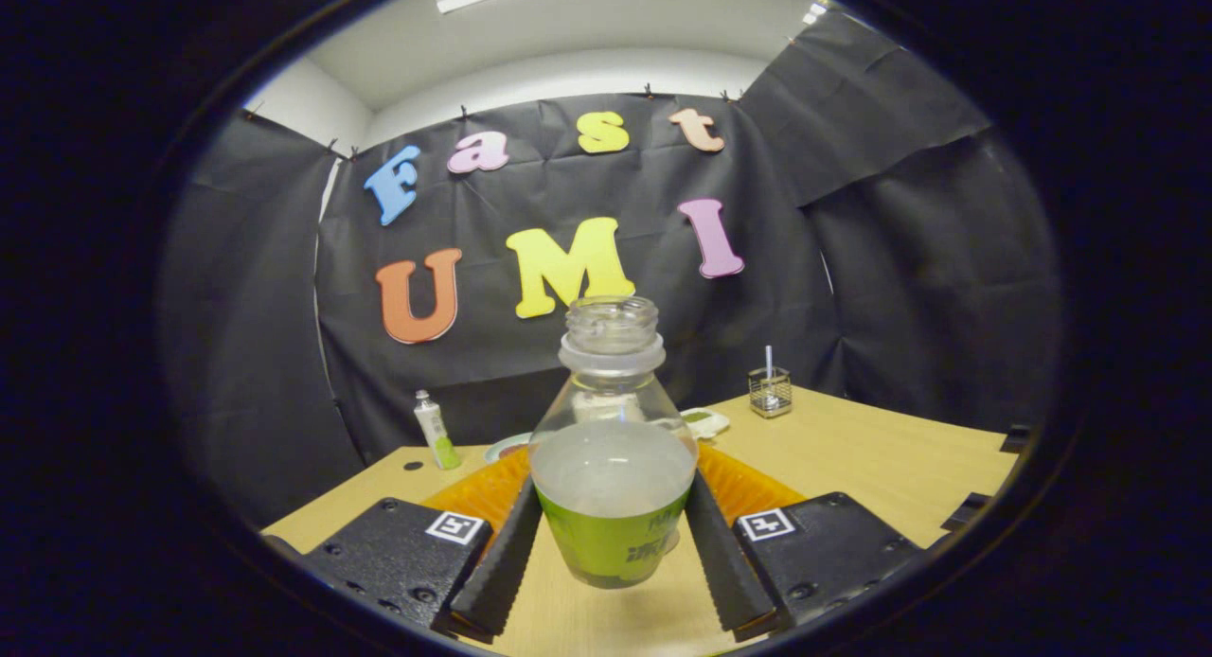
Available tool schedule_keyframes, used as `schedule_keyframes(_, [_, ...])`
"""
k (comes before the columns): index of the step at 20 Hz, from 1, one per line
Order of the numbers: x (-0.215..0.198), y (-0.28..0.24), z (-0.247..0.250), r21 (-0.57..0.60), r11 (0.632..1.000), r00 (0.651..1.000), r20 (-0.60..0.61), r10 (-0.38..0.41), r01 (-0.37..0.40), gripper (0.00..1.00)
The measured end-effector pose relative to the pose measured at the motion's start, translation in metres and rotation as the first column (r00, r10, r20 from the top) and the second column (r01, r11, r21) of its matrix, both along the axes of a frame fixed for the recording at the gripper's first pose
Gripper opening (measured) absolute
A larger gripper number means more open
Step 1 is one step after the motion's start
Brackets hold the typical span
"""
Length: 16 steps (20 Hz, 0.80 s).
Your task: Take the bottle from table, then pour the juice into the cup, finally place the bottle on the coaster
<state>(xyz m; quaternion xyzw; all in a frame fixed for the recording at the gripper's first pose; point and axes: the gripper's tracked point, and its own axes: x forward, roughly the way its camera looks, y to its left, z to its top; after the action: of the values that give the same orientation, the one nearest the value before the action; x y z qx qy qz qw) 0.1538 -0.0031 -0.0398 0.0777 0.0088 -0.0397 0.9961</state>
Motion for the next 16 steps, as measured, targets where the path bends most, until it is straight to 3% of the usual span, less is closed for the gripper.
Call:
schedule_keyframes(9, [0.075,0.012,-0.039,-0.175,0.984,0.994,-0.109,-0.002,-0.017,0.83])
schedule_keyframes(16, [0.14,0.021,-0.077,-0.194,0.977,0.976,-0.213,0.046,-0.089,0.84])
